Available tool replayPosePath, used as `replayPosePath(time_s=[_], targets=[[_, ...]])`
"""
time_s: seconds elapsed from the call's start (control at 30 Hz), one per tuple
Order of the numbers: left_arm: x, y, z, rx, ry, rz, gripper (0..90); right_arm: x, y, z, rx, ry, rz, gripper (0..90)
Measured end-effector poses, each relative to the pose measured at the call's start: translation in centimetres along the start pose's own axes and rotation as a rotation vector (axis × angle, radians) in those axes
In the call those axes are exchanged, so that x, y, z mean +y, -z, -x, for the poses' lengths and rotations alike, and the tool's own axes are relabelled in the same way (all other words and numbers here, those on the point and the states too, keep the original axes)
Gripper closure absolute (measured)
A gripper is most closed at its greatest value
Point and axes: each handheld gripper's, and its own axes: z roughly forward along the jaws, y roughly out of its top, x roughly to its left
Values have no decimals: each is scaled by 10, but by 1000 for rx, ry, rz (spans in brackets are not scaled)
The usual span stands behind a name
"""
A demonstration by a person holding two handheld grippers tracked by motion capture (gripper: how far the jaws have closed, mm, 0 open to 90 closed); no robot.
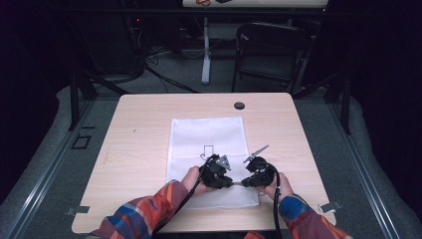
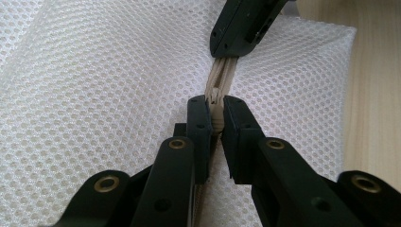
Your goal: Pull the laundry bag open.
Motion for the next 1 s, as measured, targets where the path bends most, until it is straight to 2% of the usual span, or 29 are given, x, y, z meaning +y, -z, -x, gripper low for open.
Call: replayPosePath(time_s=[0.03, 0.07, 0.47, 0.6, 0.63, 0.7, 0.77, 0.93, 0.97, 1.0], targets=[[0, 0, 0, -1, -1, 3, 818, 0, 0, -1, 8, -11, -1, 900], [0, -1, 1, -2, -2, 5, 818, 0, 0, -1, 0, 5, -6, 900], [-1, 0, 0, -11, -3, 6, 817, 0, 0, -2, -13, -9, -8, 900], [-2, 1, 0, -2, -8, -4, 817, 0, 0, -3, -14, -13, -8, 900], [-2, 1, 0, -7, -1, 0, 817, -1, -2, -4, -15, -38, 20, 900], [-2, 1, 0, -5, -5, -5, 815, -1, -1, -4, -15, -28, 7, 900], [-2, -3, 0, -12, 3, 12, 812, 1, 0, -4, -23, -8, -12, 900], [3, -8, 3, -9, 6, 14, 796, 1, 0, -4, -21, -8, -15, 900], [5, -8, 4, 6, -7, -3, 784, 1, 0, -4, -22, -7, -16, 900], [5, -10, 5, 1, -10, 9, 788, 1, 0, -4, -20, -8, -16, 900]])
